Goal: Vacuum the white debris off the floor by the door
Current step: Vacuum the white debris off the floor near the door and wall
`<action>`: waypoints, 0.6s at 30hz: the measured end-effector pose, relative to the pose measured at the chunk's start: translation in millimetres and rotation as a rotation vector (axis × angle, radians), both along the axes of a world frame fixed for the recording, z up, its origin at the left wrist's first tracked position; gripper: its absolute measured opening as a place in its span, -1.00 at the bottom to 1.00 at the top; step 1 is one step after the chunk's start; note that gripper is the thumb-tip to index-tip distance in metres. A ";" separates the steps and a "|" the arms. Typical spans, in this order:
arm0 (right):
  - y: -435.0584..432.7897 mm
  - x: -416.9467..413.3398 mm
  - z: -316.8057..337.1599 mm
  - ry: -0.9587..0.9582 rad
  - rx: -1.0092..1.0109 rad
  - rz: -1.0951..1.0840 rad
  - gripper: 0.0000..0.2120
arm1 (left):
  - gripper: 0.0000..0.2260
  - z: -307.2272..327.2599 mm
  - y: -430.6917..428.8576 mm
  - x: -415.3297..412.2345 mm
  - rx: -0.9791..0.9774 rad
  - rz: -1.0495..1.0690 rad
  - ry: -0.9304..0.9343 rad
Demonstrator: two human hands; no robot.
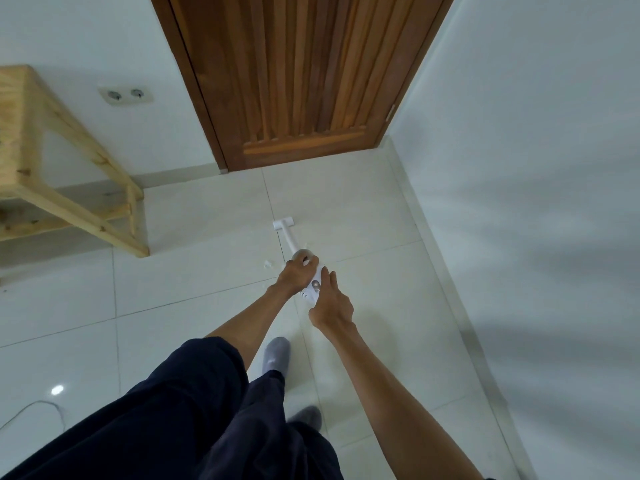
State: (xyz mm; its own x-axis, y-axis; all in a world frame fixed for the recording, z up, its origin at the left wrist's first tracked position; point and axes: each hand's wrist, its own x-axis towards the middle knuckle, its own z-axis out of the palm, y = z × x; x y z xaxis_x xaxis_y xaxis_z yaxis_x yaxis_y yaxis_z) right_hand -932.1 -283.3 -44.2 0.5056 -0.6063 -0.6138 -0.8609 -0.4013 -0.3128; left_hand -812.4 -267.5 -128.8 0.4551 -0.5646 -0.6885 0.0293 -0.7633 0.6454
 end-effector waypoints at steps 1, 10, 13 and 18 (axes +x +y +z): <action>-2.7 4.7 0.8 0.001 -0.002 -0.003 -0.21 | -0.54 -0.2 -2.8 4.2 -0.002 0.018 0.002; -34.1 44.4 -1.5 0.039 -0.044 0.020 -0.19 | -0.57 -11.2 -37.6 42.5 -0.019 0.020 0.010; -39.2 49.3 -2.0 0.026 0.000 -0.042 -0.25 | -0.68 -12.9 -45.0 49.3 -0.065 -0.010 0.019; -47.2 46.2 -2.8 0.042 0.060 -0.118 -0.24 | -0.66 -20.1 -52.8 49.4 -0.111 -0.061 0.016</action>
State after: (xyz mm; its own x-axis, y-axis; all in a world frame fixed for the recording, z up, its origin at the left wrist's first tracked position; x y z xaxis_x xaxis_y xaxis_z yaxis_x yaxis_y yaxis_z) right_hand -886.0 -330.5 -47.0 0.4061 -0.6216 -0.6699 -0.9138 -0.2779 -0.2962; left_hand -763.0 -320.3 -148.9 0.4071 -0.6639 -0.6273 -0.0035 -0.6879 0.7258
